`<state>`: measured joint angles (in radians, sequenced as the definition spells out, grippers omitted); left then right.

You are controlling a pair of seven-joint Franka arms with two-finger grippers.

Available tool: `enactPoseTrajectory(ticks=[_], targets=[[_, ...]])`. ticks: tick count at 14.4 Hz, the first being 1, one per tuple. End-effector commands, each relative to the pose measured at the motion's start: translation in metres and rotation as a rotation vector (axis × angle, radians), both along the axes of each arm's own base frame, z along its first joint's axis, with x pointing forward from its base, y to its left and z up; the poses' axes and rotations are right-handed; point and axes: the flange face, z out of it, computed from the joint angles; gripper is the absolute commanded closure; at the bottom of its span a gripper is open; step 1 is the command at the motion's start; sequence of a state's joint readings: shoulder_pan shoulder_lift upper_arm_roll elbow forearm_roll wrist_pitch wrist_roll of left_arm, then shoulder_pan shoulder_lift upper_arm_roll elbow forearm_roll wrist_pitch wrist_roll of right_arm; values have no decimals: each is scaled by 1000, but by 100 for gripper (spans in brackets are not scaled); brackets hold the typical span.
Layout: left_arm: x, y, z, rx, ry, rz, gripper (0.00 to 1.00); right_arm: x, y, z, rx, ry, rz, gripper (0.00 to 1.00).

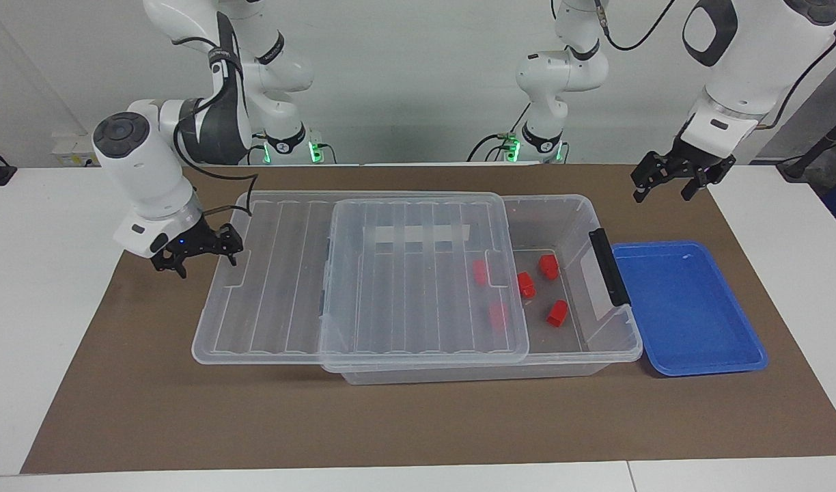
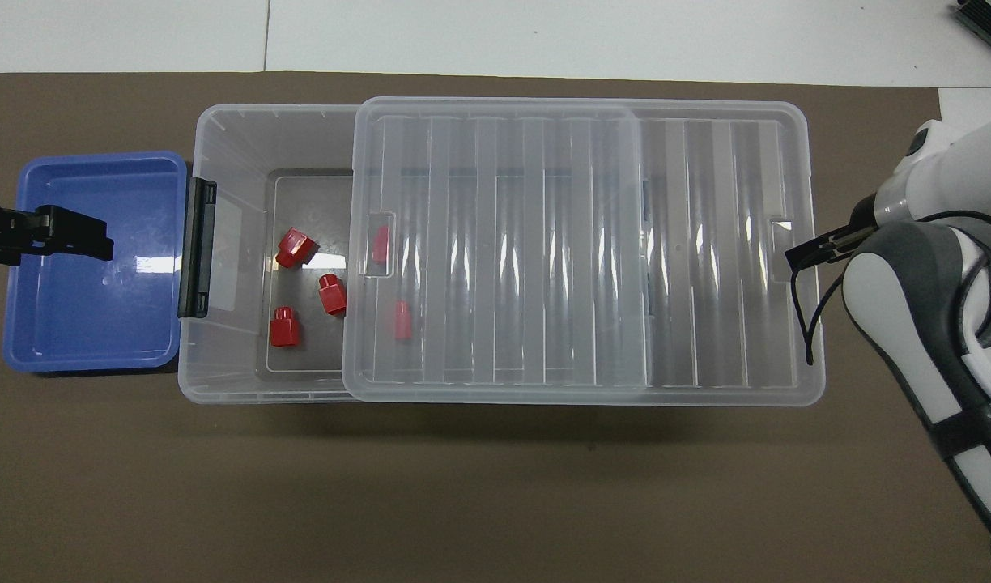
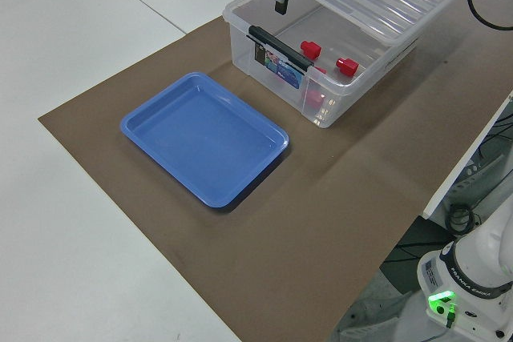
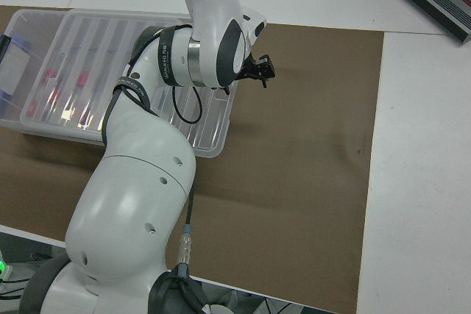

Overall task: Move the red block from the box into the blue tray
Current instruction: 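Slide the clear lid away from the blue tray with the right gripper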

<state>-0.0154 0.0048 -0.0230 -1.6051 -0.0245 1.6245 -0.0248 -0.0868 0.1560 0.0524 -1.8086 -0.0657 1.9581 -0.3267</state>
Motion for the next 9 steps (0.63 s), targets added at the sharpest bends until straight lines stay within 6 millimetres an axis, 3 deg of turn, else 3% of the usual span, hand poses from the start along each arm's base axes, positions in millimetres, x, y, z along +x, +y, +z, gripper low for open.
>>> enactPoseTrajectory(ticks=[1,7,9], targets=[[-9,-6,-3,-10,10,-4,0,-7,-12,0,-19,1,42,0],[-9,-7,6,-13,-21,64,0,-7,-14,0,-19,2,37,0],[-7,-14,2,-20,-41,197,0,-7,-14,3,-19,2,34,0]])
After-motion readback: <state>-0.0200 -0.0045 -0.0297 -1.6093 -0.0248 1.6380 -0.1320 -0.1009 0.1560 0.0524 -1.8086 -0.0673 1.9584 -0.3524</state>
